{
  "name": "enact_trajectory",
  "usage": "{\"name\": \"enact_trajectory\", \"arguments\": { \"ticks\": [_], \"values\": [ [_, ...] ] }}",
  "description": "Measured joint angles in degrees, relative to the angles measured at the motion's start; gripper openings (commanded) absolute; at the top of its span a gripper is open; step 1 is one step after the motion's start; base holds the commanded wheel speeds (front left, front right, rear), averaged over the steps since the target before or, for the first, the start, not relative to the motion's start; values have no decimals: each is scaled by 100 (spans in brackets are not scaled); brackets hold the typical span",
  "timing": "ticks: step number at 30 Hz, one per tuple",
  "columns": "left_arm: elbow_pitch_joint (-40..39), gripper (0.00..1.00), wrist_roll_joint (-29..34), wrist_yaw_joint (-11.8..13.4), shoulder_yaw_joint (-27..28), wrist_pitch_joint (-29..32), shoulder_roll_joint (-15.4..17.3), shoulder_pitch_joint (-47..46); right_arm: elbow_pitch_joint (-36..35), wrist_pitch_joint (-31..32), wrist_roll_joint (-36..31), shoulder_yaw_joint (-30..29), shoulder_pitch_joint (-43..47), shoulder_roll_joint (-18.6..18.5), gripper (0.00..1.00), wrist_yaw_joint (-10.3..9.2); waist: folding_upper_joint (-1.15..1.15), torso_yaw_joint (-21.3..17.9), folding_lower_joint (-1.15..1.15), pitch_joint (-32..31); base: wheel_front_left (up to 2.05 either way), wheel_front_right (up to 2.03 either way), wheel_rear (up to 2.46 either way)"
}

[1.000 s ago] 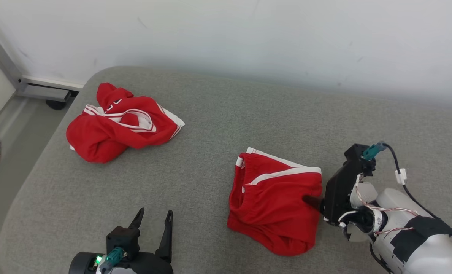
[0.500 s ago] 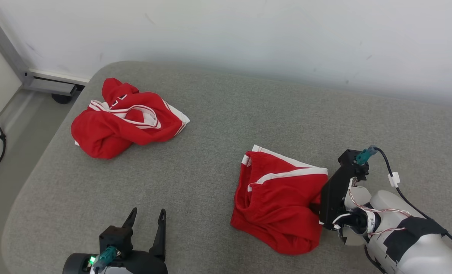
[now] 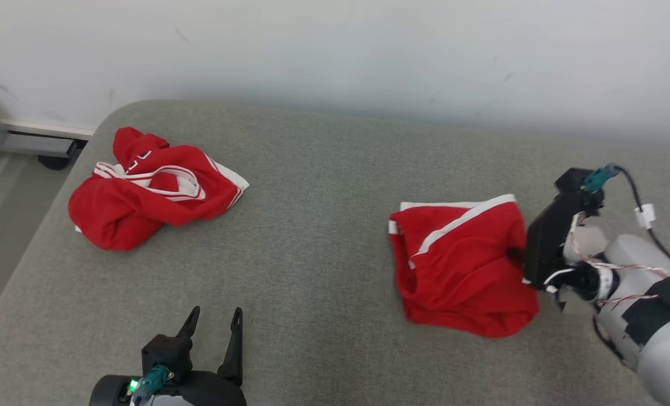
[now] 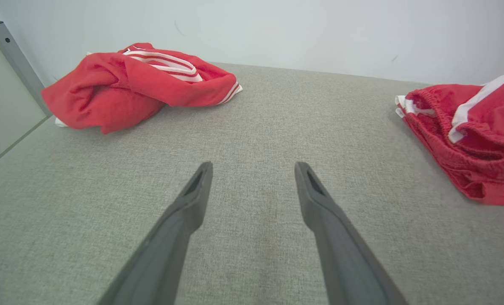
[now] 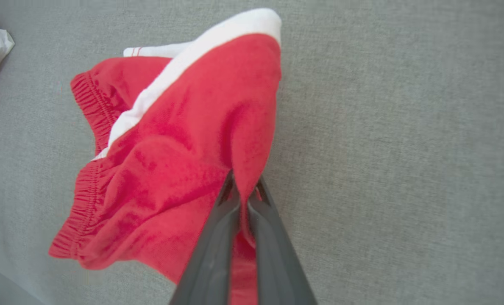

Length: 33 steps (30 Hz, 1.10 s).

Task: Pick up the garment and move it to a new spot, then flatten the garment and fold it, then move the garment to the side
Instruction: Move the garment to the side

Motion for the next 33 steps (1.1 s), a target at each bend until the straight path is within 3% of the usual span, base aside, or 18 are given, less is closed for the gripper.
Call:
{"name": "enact_trajectory", "arguments": {
  "ticks": [7,13,33],
  "values": [
    [-107,100,-18,0,76,-1,71,9,32,47,-512,235,-394,-603,0,142,0,-149,0,149,0,0,0],
    [-218,100,-62,0,178,-2,183,7,182,47,-705,224,-713,-1120,0,146,0,-275,0,350,0,0,0],
    [-727,100,-12,-16,170,58,334,-383,464,157,-1100,243,-1672,-1774,0,132,0,-572,1,1219,0,0,0]
  ]
}}
